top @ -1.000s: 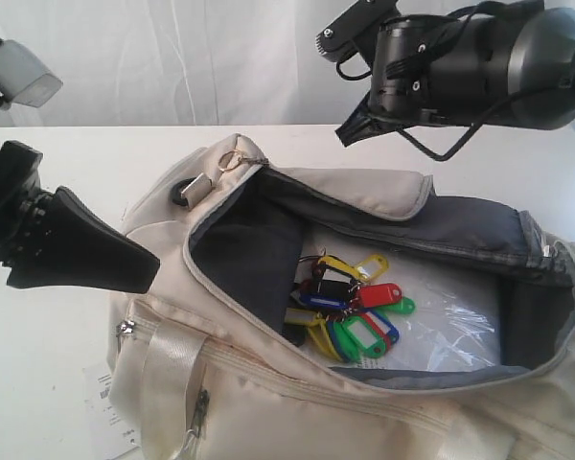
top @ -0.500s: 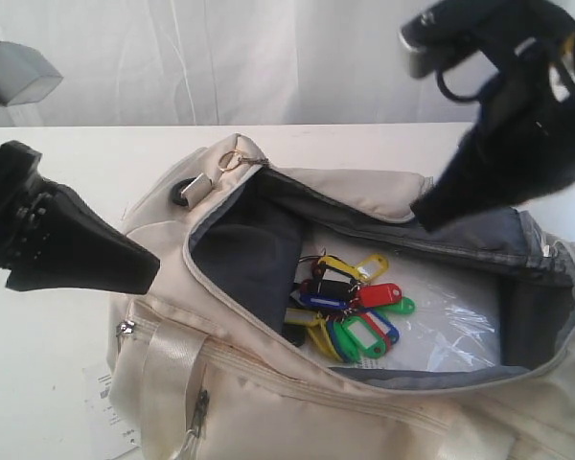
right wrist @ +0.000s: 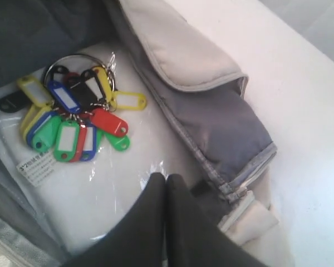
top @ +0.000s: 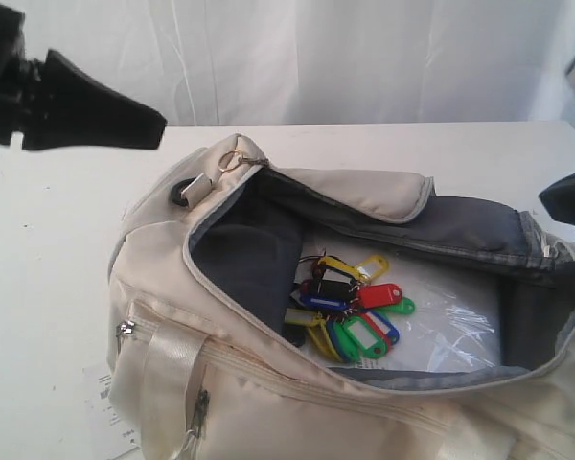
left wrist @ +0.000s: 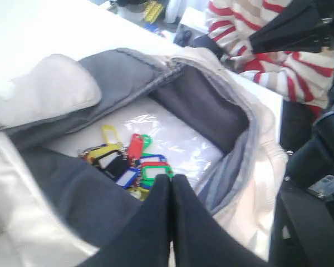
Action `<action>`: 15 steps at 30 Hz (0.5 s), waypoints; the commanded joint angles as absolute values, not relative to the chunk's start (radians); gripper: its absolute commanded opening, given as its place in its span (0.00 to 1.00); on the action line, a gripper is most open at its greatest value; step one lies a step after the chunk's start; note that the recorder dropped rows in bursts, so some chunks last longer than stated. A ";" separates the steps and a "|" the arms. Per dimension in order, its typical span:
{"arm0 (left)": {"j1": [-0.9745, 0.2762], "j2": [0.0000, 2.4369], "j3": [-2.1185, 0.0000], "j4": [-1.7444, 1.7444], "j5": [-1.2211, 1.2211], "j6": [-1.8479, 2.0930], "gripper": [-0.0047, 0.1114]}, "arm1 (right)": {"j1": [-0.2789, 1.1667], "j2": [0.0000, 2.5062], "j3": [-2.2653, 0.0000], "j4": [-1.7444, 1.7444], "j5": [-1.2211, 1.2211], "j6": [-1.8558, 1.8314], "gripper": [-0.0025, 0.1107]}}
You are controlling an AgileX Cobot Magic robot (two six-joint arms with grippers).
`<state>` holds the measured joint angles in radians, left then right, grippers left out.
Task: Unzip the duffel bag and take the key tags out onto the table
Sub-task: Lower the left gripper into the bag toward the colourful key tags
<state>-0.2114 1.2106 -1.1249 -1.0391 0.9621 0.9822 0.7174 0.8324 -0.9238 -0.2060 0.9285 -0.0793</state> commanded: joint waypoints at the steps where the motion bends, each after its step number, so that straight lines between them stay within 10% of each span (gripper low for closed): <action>1: -0.230 1.245 -1.326 -0.845 0.994 0.773 0.04 | 0.717 0.797 -0.918 -0.218 0.914 -0.074 0.02; 15: -0.632 1.608 -1.681 -0.397 0.963 0.418 0.04 | 0.717 0.792 -0.918 -0.217 0.916 -0.066 0.02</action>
